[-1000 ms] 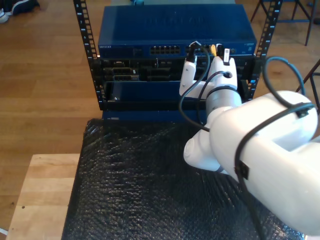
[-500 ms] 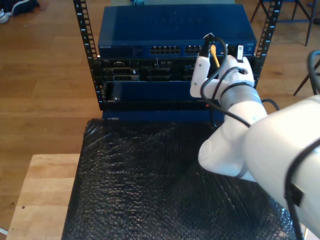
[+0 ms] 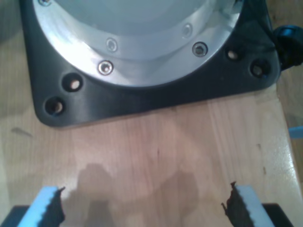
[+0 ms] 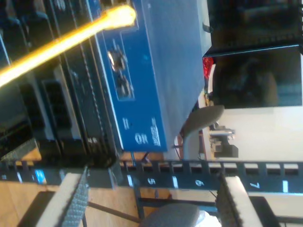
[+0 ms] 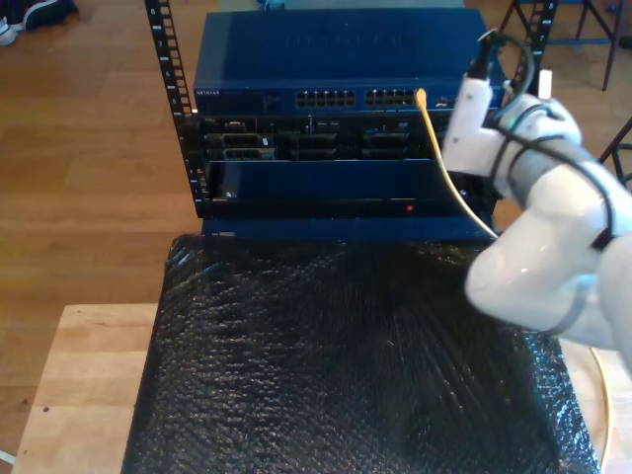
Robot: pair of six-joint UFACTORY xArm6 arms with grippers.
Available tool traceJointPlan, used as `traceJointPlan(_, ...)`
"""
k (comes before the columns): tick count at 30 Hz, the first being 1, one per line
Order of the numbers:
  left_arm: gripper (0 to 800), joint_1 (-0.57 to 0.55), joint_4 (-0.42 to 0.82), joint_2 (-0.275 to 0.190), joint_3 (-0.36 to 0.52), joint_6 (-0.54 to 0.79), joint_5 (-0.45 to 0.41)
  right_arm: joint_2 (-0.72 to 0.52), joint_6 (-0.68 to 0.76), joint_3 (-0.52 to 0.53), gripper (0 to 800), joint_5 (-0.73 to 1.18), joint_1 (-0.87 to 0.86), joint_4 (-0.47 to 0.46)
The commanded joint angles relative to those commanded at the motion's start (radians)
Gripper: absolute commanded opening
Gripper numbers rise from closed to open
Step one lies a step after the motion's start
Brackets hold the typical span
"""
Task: Grab the cable and plug it in
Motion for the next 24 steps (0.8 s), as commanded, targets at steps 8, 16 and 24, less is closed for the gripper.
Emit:
traceJointPlan(8,800,0.0,0.0,0.0,0.0,0.0,0.0,-0.092,-0.002,-0.018,710,0.331,-0.192,-0.16)
traceJointPlan(16,800,0.0,0.0,0.0,0.0,0.0,0.0,-0.146,-0.084,-0.046,716,0.588,-0.379,-0.249)
traceJointPlan(24,800,0.0,0.0,0.0,0.0,0.0,0.0,-0.164,-0.295,-0.098,791,0.844,-0.568,-0.249)
